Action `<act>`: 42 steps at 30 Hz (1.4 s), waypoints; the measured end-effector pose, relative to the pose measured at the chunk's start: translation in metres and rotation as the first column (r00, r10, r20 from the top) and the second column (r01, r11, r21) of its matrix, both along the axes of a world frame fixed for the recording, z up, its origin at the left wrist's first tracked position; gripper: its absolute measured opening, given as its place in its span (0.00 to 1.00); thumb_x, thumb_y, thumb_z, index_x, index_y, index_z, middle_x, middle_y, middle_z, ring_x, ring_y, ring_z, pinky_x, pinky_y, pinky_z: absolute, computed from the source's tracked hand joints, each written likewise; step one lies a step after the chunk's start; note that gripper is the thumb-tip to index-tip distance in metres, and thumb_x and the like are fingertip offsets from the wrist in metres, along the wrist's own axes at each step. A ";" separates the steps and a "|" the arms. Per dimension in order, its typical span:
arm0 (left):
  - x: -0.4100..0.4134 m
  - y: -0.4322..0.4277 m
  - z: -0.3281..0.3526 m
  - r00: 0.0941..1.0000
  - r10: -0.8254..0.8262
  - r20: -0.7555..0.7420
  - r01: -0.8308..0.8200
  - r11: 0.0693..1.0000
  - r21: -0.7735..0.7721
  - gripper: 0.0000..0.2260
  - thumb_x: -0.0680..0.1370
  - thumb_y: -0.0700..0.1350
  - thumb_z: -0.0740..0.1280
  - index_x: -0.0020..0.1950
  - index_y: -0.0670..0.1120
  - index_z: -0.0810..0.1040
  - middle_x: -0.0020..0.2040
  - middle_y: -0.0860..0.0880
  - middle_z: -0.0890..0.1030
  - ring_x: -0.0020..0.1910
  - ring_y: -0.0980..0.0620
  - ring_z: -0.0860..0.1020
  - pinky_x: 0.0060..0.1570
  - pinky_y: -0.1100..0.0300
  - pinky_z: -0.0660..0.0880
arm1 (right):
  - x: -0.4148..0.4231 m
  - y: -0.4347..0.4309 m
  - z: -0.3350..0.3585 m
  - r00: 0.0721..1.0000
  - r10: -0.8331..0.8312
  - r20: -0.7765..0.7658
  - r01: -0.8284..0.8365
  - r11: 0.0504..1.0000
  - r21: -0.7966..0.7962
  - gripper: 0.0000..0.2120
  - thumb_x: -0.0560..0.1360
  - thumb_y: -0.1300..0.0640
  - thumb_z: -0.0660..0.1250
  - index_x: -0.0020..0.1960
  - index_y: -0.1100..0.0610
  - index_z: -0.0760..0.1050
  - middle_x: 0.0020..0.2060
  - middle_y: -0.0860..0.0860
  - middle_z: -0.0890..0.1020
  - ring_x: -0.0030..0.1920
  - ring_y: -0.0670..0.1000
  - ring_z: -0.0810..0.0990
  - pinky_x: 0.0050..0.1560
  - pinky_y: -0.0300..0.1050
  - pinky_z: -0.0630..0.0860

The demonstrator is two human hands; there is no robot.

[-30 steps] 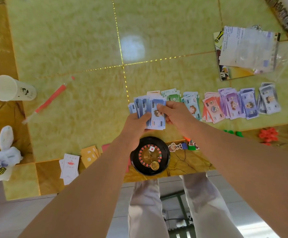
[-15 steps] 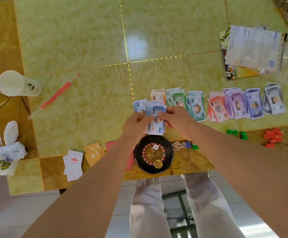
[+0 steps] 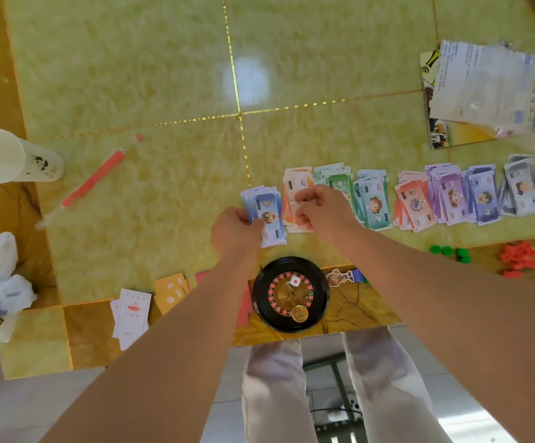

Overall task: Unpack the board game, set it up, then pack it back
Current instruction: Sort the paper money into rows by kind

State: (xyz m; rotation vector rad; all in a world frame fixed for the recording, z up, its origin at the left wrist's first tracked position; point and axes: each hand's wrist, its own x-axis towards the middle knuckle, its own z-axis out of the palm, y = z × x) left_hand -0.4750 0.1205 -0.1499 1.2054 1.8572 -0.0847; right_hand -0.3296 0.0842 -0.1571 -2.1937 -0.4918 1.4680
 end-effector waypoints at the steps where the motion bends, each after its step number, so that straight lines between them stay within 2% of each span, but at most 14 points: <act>1: 0.000 0.000 -0.001 0.998 -0.035 -0.059 0.035 0.999 -0.002 0.09 0.75 0.46 0.71 0.50 0.43 0.77 0.42 0.49 0.79 0.42 0.47 0.78 0.34 0.58 0.67 | 0.000 0.000 -0.002 1.000 -0.012 0.000 0.012 1.000 -0.002 0.14 0.72 0.70 0.62 0.42 0.51 0.75 0.37 0.53 0.82 0.39 0.52 0.80 0.47 0.52 0.79; 3: 0.001 -0.001 0.001 0.993 -0.056 -0.105 0.059 0.998 0.027 0.16 0.75 0.48 0.72 0.55 0.41 0.72 0.44 0.48 0.76 0.44 0.46 0.77 0.35 0.59 0.65 | 0.000 0.000 -0.002 1.000 -0.018 0.002 0.018 1.000 0.003 0.14 0.72 0.70 0.62 0.42 0.51 0.74 0.35 0.53 0.81 0.39 0.52 0.81 0.47 0.52 0.79; 6: 0.006 -0.006 0.006 0.981 -0.125 -0.148 0.148 0.977 0.156 0.21 0.74 0.49 0.73 0.57 0.40 0.67 0.51 0.46 0.73 0.48 0.45 0.75 0.42 0.56 0.69 | 0.000 0.000 0.002 0.998 0.032 0.060 -0.034 0.999 0.035 0.14 0.73 0.68 0.61 0.41 0.50 0.74 0.33 0.50 0.80 0.38 0.51 0.81 0.45 0.49 0.78; 9: 0.010 -0.008 0.009 0.956 -0.280 -0.087 0.294 0.911 0.289 0.14 0.75 0.45 0.70 0.55 0.43 0.69 0.53 0.45 0.71 0.43 0.45 0.74 0.43 0.54 0.72 | 0.000 0.001 0.005 0.996 0.027 0.082 -0.033 0.997 0.071 0.15 0.73 0.68 0.59 0.41 0.48 0.74 0.34 0.54 0.80 0.39 0.54 0.81 0.46 0.51 0.80; 13: 0.006 -0.008 0.007 0.879 -0.477 -0.030 0.471 0.854 0.222 0.11 0.78 0.42 0.65 0.60 0.46 0.72 0.54 0.46 0.71 0.42 0.47 0.73 0.41 0.55 0.69 | 0.000 0.002 0.004 0.999 0.025 0.023 -0.027 0.998 0.050 0.16 0.73 0.70 0.60 0.44 0.48 0.74 0.42 0.61 0.80 0.46 0.60 0.82 0.51 0.57 0.80; 17: 0.002 -0.004 0.013 0.871 -0.490 -0.031 0.487 0.857 0.169 0.13 0.78 0.39 0.62 0.62 0.46 0.73 0.55 0.45 0.71 0.44 0.44 0.76 0.45 0.51 0.74 | 0.002 0.004 0.008 1.000 0.022 -0.009 -0.021 0.998 0.061 0.14 0.74 0.69 0.58 0.48 0.52 0.74 0.34 0.49 0.74 0.42 0.55 0.80 0.53 0.55 0.80; 22: 0.011 0.000 0.027 0.835 -0.539 -0.110 0.548 0.830 0.100 0.12 0.79 0.43 0.60 0.62 0.48 0.76 0.59 0.46 0.71 0.46 0.46 0.77 0.46 0.53 0.75 | 0.016 -0.002 0.021 0.997 -0.054 -0.052 0.060 0.993 0.103 0.12 0.75 0.67 0.60 0.52 0.54 0.77 0.42 0.58 0.80 0.35 0.50 0.79 0.34 0.41 0.77; 25: 0.044 0.003 0.039 0.836 -0.541 -0.093 0.549 0.824 0.136 0.11 0.79 0.42 0.60 0.57 0.47 0.78 0.57 0.46 0.74 0.50 0.45 0.77 0.47 0.54 0.74 | 0.049 -0.008 0.030 0.999 -0.038 -0.018 0.040 0.991 0.124 0.11 0.75 0.65 0.61 0.47 0.50 0.76 0.42 0.59 0.83 0.35 0.50 0.80 0.34 0.43 0.75; 27: 0.074 0.002 0.044 0.834 -0.549 -0.058 0.552 0.822 0.143 0.10 0.78 0.41 0.60 0.55 0.46 0.79 0.54 0.46 0.77 0.47 0.46 0.78 0.43 0.57 0.71 | 0.080 -0.012 0.036 0.999 -0.035 0.007 0.034 0.991 0.132 0.12 0.75 0.65 0.61 0.45 0.49 0.75 0.42 0.59 0.83 0.37 0.53 0.81 0.35 0.46 0.75; 30: 0.122 -0.002 0.047 0.837 -0.547 0.020 0.539 0.829 0.148 0.10 0.78 0.40 0.60 0.54 0.46 0.80 0.51 0.45 0.81 0.46 0.44 0.79 0.41 0.58 0.70 | 0.130 -0.020 0.039 0.996 -0.068 0.061 0.060 0.990 0.127 0.11 0.75 0.65 0.60 0.49 0.50 0.76 0.43 0.56 0.82 0.37 0.52 0.80 0.39 0.50 0.78; 32: 0.157 -0.006 0.049 0.842 -0.537 0.052 0.527 0.840 0.130 0.10 0.78 0.40 0.60 0.55 0.47 0.80 0.50 0.48 0.81 0.48 0.47 0.79 0.42 0.60 0.69 | 0.169 -0.027 0.038 0.989 -0.071 0.129 0.054 0.990 0.134 0.13 0.76 0.65 0.60 0.55 0.53 0.76 0.46 0.55 0.81 0.43 0.54 0.80 0.46 0.51 0.78; 36: 0.220 -0.014 0.043 0.853 -0.506 0.126 0.495 0.862 0.110 0.12 0.78 0.39 0.61 0.58 0.47 0.78 0.53 0.49 0.79 0.52 0.48 0.78 0.45 0.62 0.68 | 0.244 -0.037 0.040 0.950 0.019 0.310 -0.060 0.990 0.125 0.21 0.75 0.66 0.61 0.67 0.54 0.71 0.66 0.53 0.70 0.56 0.52 0.75 0.58 0.47 0.74; 39: 0.256 -0.017 0.034 0.841 -0.528 0.122 0.511 0.847 0.145 0.17 0.76 0.39 0.63 0.65 0.48 0.75 0.64 0.47 0.74 0.59 0.46 0.76 0.53 0.59 0.70 | 0.286 -0.044 0.037 0.937 0.113 0.331 -0.162 0.978 0.127 0.28 0.77 0.66 0.61 0.75 0.52 0.61 0.76 0.51 0.57 0.73 0.52 0.63 0.73 0.50 0.61; 42: 0.283 -0.017 0.030 0.796 -0.596 0.107 0.555 0.789 0.264 0.24 0.75 0.37 0.64 0.70 0.49 0.70 0.71 0.47 0.67 0.66 0.45 0.69 0.60 0.56 0.68 | 0.310 -0.051 0.027 0.902 0.324 0.284 -0.339 0.941 0.004 0.30 0.79 0.62 0.62 0.78 0.51 0.56 0.78 0.49 0.52 0.78 0.53 0.50 0.76 0.47 0.50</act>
